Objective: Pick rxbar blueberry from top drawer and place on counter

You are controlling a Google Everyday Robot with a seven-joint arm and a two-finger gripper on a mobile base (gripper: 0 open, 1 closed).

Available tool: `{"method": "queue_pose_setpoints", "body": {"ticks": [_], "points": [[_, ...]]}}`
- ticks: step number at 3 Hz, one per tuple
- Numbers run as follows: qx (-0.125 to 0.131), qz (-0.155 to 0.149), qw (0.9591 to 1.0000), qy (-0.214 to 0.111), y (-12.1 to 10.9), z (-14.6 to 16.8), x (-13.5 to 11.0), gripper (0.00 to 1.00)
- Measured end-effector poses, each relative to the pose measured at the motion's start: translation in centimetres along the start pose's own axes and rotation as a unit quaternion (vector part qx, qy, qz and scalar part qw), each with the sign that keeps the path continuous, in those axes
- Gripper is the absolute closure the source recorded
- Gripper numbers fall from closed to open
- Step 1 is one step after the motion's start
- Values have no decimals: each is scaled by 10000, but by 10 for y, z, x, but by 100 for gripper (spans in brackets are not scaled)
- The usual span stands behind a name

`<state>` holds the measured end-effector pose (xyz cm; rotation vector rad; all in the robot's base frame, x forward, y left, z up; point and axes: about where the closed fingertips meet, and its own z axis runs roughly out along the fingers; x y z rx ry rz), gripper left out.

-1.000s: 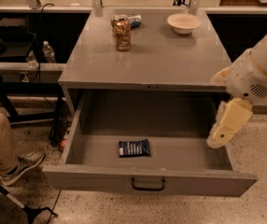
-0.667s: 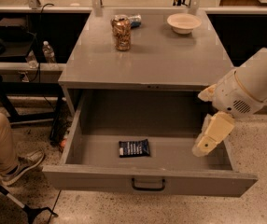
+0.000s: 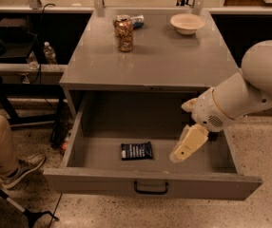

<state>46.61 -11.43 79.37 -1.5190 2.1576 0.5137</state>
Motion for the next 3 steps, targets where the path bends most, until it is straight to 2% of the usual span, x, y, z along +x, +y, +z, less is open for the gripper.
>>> {"method": "queue_pose_setpoints", "body": {"ticks": [1,2,3], "points": [[0,-1,10000,0,0,0,0,0],[42,32,9998,-212,-10,21,1,0],[95,35,9981,-600,-31,65,-1,0]]}}
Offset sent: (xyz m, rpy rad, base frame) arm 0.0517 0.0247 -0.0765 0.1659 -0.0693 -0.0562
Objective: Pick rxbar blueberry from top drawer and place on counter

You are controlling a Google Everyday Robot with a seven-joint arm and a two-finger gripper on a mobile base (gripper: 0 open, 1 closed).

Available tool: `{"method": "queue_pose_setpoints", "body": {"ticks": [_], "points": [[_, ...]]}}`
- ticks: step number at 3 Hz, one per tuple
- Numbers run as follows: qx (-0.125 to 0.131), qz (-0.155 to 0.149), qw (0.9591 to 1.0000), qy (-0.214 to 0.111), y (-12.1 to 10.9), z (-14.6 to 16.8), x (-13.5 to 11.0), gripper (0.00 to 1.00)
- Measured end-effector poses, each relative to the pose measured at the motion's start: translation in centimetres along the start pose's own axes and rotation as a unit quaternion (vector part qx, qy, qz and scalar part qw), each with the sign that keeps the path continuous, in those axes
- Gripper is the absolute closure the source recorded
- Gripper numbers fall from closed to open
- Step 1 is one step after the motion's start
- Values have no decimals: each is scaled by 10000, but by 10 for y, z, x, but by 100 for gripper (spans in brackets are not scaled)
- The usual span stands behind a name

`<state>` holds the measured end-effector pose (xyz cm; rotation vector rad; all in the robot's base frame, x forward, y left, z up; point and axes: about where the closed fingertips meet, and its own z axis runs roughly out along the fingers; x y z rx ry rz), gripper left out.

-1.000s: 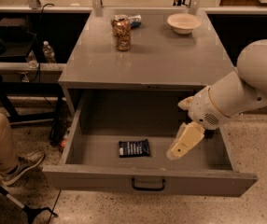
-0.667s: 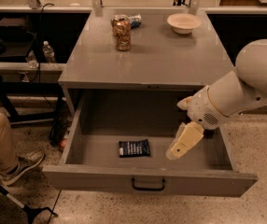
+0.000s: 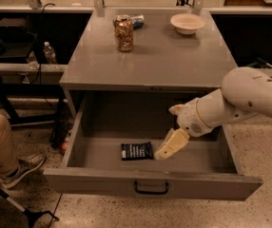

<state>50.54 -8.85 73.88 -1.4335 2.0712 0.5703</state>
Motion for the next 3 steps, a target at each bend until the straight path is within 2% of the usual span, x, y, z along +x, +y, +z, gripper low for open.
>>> {"method": "queue_pose_setpoints", "body": {"ticks": [1,2,3], "points": [[56,-28,9990,-452,-20,51,0,0],[72,-106,9977,-672,-27,73,-4,0],[-81,-347,9964,-765,-23,101,-3,0]]}}
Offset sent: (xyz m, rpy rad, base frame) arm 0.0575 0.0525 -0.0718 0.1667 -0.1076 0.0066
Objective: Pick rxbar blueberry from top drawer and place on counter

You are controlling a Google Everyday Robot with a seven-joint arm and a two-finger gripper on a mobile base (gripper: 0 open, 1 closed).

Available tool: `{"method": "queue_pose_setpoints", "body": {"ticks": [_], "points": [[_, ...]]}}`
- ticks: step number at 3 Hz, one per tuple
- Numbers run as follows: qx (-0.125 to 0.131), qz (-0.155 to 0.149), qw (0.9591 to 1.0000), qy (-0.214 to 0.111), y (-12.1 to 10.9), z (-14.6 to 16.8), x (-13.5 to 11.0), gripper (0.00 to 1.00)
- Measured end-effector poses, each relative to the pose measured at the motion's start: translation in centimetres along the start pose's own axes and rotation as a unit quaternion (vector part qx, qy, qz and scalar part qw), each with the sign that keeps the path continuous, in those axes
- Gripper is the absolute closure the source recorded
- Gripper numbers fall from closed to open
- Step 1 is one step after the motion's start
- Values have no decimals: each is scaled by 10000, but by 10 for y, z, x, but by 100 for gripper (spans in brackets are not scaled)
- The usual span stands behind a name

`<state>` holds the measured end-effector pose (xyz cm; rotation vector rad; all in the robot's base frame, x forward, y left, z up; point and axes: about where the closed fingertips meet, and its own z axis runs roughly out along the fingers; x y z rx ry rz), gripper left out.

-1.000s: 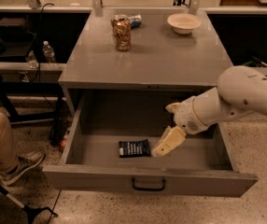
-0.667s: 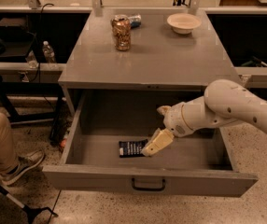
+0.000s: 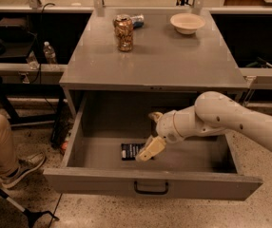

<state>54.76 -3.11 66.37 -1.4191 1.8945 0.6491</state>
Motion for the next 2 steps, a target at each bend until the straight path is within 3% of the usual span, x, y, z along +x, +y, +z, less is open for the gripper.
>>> {"method": "queue_pose_setpoints", "body": {"ticks": [2], "points": [[-316,-472,9982,200,14,40,2,0]]}}
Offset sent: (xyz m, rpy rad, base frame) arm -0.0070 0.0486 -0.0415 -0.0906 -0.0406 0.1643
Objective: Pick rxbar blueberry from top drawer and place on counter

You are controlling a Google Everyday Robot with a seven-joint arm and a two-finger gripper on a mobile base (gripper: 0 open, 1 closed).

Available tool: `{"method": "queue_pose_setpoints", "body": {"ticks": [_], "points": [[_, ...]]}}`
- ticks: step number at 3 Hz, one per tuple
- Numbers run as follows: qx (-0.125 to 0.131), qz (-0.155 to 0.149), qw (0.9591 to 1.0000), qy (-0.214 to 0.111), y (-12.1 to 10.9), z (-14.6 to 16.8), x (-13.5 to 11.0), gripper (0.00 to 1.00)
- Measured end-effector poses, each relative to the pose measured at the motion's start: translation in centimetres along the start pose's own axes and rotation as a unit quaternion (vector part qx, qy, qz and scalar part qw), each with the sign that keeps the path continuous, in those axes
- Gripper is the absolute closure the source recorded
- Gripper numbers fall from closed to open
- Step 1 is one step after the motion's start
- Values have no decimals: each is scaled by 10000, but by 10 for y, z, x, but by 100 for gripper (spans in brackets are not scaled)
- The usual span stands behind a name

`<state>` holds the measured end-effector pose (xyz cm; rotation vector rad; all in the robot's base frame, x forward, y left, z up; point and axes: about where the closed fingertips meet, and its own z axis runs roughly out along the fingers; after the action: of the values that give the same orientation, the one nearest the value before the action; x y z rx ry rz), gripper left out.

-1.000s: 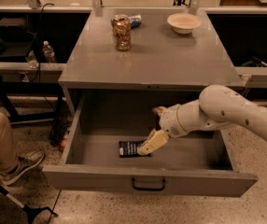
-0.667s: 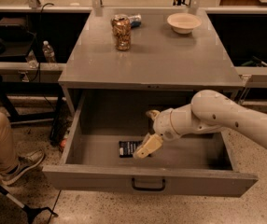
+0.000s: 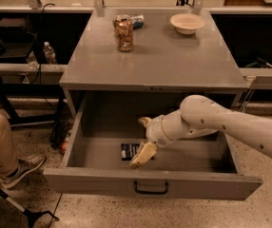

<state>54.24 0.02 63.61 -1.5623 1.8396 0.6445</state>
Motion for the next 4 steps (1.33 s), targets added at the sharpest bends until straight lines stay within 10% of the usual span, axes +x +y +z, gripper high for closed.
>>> {"method": "queue_pose_setpoints", "body": {"ticks": [4], "points": [[-191,-314,9982,474,7,37,14,0]]}}
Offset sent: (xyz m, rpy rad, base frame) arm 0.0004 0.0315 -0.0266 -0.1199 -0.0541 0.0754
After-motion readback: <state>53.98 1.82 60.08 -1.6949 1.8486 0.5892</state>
